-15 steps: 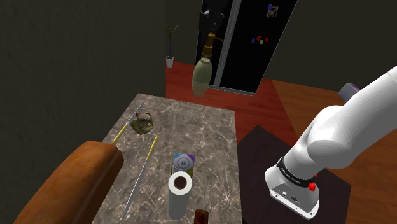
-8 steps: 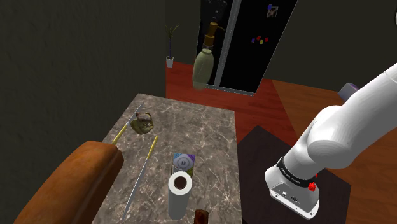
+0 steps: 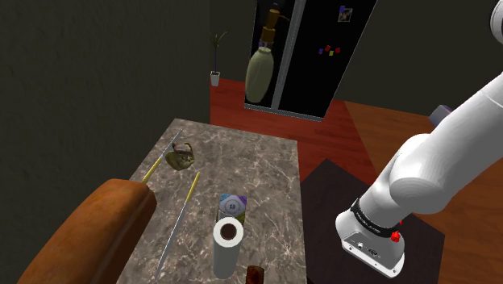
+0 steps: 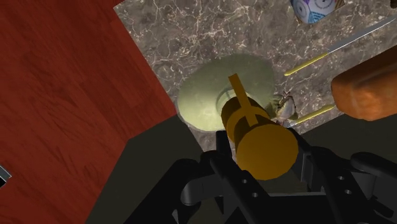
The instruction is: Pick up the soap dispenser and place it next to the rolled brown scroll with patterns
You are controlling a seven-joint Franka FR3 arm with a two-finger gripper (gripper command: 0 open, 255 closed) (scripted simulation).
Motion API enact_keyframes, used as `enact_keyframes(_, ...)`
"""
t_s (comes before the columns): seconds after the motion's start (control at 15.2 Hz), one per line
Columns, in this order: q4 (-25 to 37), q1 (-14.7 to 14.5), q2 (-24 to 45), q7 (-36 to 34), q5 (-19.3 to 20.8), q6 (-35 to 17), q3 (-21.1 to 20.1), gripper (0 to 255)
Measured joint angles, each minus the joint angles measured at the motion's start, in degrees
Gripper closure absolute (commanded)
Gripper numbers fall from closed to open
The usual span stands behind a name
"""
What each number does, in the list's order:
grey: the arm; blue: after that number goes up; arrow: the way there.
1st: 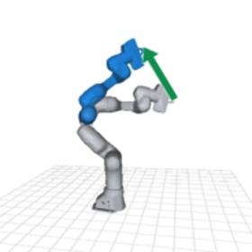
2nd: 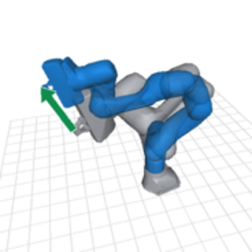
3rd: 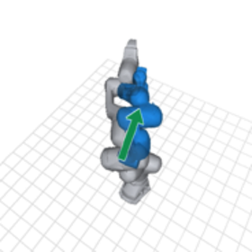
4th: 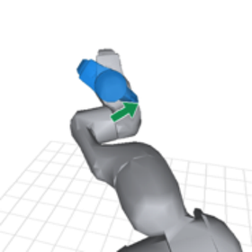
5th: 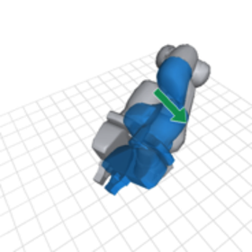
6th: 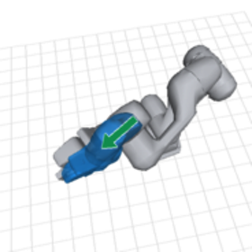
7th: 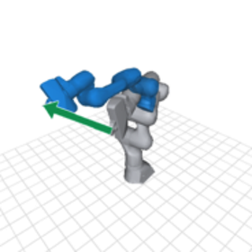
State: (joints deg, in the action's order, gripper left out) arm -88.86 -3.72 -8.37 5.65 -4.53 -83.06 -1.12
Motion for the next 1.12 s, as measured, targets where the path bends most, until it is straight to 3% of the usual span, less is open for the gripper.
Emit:
enact_keyframes(0.79,17.3,0.0,6.2,-0.8,-0.1,11.0,0.1,255)
enact_keyframes(1.12,10.1,-1.3,-1.2,-3.7,-0.4,11.0,-1.5,255)
